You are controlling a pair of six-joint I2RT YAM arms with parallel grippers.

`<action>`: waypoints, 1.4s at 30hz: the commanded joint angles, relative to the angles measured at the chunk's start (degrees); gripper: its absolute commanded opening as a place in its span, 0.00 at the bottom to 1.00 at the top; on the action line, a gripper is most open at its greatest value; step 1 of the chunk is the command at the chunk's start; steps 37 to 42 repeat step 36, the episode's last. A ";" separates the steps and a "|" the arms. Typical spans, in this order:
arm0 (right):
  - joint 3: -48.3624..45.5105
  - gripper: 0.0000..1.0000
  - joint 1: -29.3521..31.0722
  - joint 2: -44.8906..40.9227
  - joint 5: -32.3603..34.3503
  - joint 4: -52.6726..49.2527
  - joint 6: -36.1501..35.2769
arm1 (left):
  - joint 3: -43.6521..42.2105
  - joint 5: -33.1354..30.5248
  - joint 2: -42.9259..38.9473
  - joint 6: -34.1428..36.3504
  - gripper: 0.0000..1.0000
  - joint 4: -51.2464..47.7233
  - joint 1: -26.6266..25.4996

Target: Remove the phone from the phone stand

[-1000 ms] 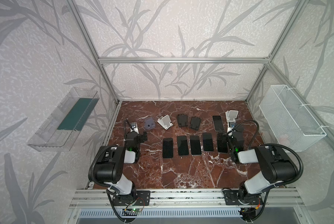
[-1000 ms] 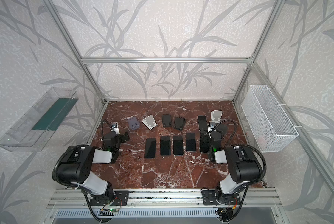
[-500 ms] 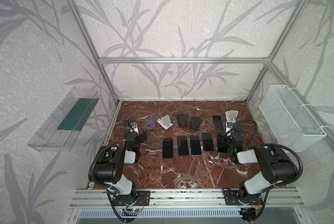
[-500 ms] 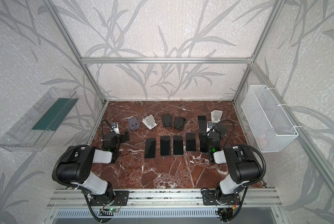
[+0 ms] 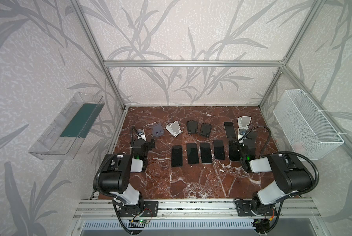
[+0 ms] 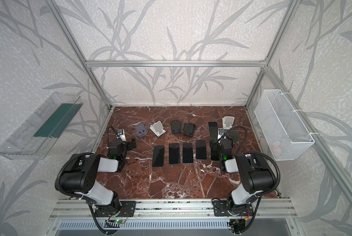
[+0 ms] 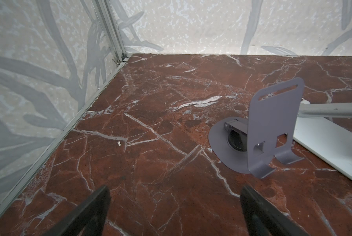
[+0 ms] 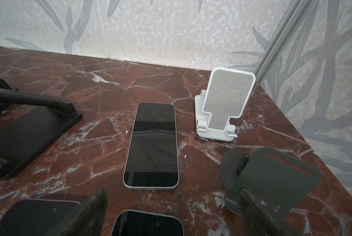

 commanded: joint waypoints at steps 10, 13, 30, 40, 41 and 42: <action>0.14 0.99 0.27 -0.23 1.09 1.00 -0.49 | 0.40 -0.70 -1.06 -0.19 0.99 1.38 -0.29; 0.14 0.99 0.35 -0.23 1.12 0.97 -0.48 | 0.39 -0.68 -1.03 -0.18 0.99 1.38 -0.22; 0.64 0.99 0.32 -0.23 1.02 0.11 -0.35 | 0.61 -0.72 -0.97 -0.35 0.99 1.01 -0.17; 0.51 0.99 0.27 -0.30 1.06 0.21 -0.32 | 0.58 -0.68 -1.03 -0.34 0.99 0.95 -0.20; 0.51 0.99 0.27 -0.30 1.06 0.21 -0.32 | 0.58 -0.68 -1.03 -0.34 0.99 0.95 -0.20; 0.51 0.99 0.27 -0.30 1.06 0.21 -0.32 | 0.58 -0.68 -1.03 -0.34 0.99 0.95 -0.20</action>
